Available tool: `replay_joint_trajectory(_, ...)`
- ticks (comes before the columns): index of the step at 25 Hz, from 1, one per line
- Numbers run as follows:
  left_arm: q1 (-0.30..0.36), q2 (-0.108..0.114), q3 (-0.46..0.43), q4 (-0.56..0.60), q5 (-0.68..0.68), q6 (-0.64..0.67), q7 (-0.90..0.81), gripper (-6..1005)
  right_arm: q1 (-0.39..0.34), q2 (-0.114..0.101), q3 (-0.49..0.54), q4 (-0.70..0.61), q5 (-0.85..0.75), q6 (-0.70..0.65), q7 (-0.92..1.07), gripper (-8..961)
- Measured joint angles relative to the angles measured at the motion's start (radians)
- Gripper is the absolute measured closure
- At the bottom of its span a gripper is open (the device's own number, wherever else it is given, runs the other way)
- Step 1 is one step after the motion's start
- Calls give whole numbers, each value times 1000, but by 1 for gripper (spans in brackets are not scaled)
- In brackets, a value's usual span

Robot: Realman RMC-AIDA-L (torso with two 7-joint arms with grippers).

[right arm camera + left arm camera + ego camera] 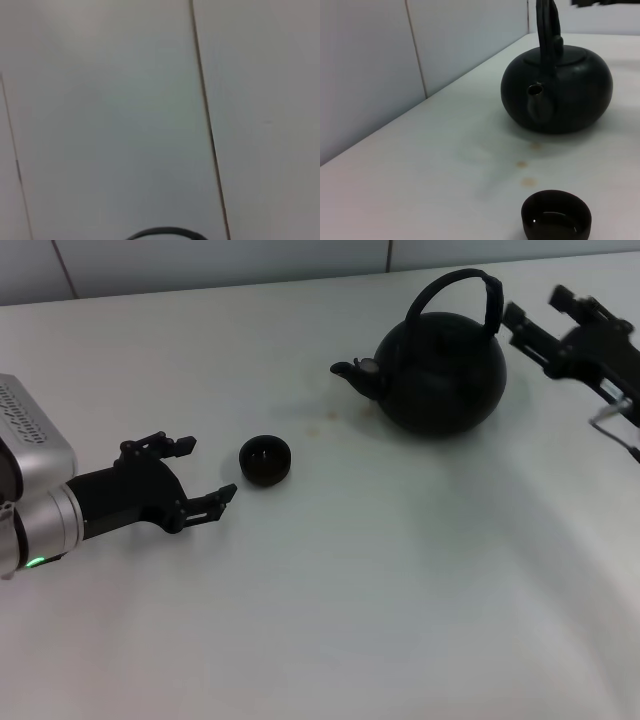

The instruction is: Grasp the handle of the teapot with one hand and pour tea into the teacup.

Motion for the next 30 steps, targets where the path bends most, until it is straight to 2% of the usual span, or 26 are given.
replay_joint_trajectory(2, 2, 0, -6, 0, 0, 0, 0, 191, -35, -2, -14, -1, -10, -64, 25, 440)
replay_joint_trajectory(5, 7, 0, -16, 1, 0, 1, 0, 191, -66, -4, -59, -17, -103, -185, 54, 230)
replay_joint_trajectory(6, 7, 0, -16, 1, 0, 1, 0, 191, -67, -4, -79, -31, -154, -217, 61, 208)
replay_joint_trajectory(8, 9, 0, -17, 1, 0, 1, 0, 191, -53, -4, -131, -73, -264, -224, 98, 164)
replay_joint_trajectory(10, 10, 0, -19, 3, 0, 2, -2, 191, -20, -1, -174, -99, -338, -174, 145, 120)
replay_joint_trajectory(14, 11, 0, -16, 9, 0, 4, -8, 191, 56, 1, -273, -107, -391, -29, 190, 120)
replay_joint_trajectory(16, 9, -1, -14, 10, 0, 5, -12, 191, 70, 1, -301, -114, -391, -4, 202, 120)
replay_joint_trajectory(30, 9, -2, -10, 11, 0, 5, -23, 191, 86, 0, -334, -223, -492, 21, 364, 121)
